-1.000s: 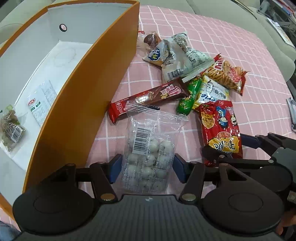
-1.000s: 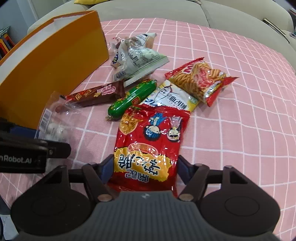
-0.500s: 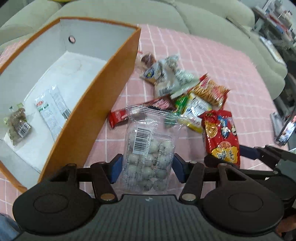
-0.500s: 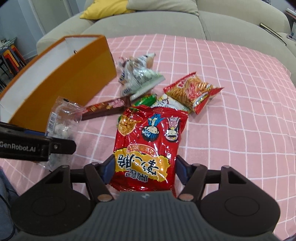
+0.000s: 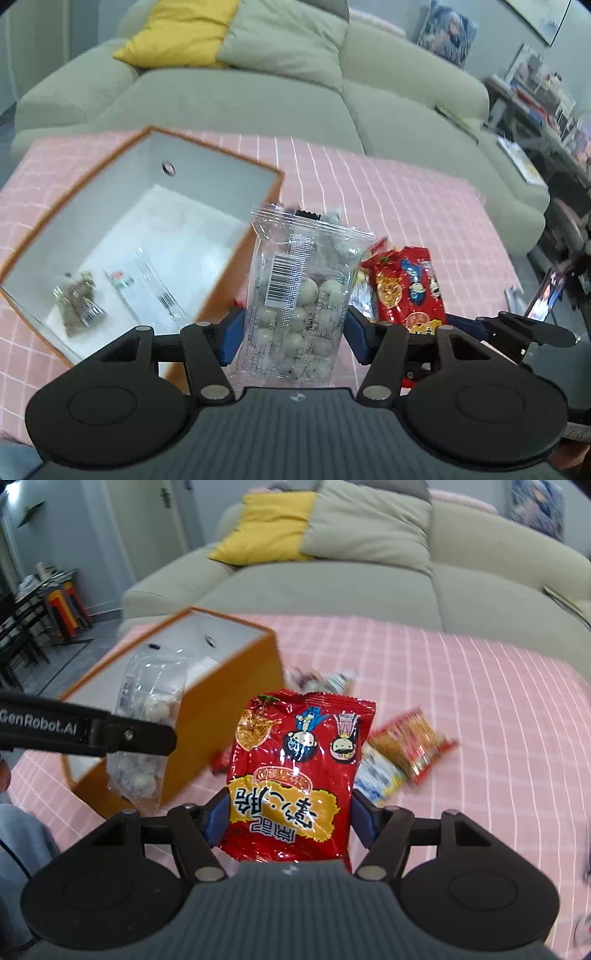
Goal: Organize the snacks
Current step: 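Carry the red bag and candy-ball pack over the orange box with both grippers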
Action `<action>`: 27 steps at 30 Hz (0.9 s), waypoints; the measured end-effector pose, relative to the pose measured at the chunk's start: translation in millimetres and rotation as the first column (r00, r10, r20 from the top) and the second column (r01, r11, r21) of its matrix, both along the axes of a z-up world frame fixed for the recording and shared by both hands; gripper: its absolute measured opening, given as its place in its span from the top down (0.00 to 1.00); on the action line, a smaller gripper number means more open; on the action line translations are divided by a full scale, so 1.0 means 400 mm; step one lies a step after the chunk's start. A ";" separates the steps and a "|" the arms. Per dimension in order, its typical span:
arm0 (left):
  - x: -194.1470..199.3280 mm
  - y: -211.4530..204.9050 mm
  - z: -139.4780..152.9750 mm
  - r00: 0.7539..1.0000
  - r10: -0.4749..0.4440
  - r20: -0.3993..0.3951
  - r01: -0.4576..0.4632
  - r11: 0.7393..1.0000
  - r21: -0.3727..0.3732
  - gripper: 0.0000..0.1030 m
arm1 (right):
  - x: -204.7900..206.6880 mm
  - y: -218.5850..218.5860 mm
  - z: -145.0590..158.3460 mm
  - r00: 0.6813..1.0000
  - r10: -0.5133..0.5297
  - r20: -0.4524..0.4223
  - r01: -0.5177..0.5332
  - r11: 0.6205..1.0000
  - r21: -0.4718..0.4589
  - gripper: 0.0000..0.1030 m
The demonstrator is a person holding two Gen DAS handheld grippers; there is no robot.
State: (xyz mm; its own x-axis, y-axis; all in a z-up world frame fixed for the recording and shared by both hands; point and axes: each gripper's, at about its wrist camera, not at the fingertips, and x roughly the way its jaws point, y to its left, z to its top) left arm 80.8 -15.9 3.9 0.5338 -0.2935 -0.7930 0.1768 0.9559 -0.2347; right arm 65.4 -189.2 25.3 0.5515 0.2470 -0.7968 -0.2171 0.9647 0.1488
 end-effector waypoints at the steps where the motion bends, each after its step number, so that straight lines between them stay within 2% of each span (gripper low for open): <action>1: 0.001 0.009 0.011 1.000 0.004 0.013 -0.004 1.000 0.003 0.37 | 0.007 0.014 0.013 1.000 0.018 0.011 -0.019 1.000 0.001 0.38; 8: 0.030 0.108 0.085 0.996 0.042 0.075 -0.045 0.998 0.039 0.37 | 0.069 0.113 0.083 0.984 0.166 0.069 -0.167 0.986 0.011 0.38; 16: 0.106 0.221 0.105 0.993 0.105 0.059 -0.111 0.989 0.101 0.37 | 0.185 0.250 0.131 0.942 0.323 0.095 -0.322 0.946 -0.024 0.38; 19: 0.141 0.246 0.084 0.992 0.120 0.027 -0.123 0.982 0.143 0.37 | 0.232 0.311 0.127 0.930 0.357 0.089 -0.352 0.934 -0.065 0.38; 22: 0.175 0.265 0.050 0.992 0.126 -0.032 -0.120 0.981 0.151 0.37 | 0.270 0.354 0.115 0.917 0.392 0.070 -0.386 0.918 -0.089 0.38; 27: 0.215 0.268 -0.028 0.981 0.125 -0.146 -0.088 0.968 0.236 0.37 | 0.325 0.432 0.046 0.875 0.484 0.011 -0.474 0.861 -0.184 0.38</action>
State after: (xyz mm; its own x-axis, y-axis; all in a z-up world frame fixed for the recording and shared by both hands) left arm 167.0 91.5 -7.1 0.4142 -0.0437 -0.9091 0.0492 0.9985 -0.0256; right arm 195.4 -16.3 43.9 0.4439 0.3556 -0.8225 -0.6617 0.7491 -0.0333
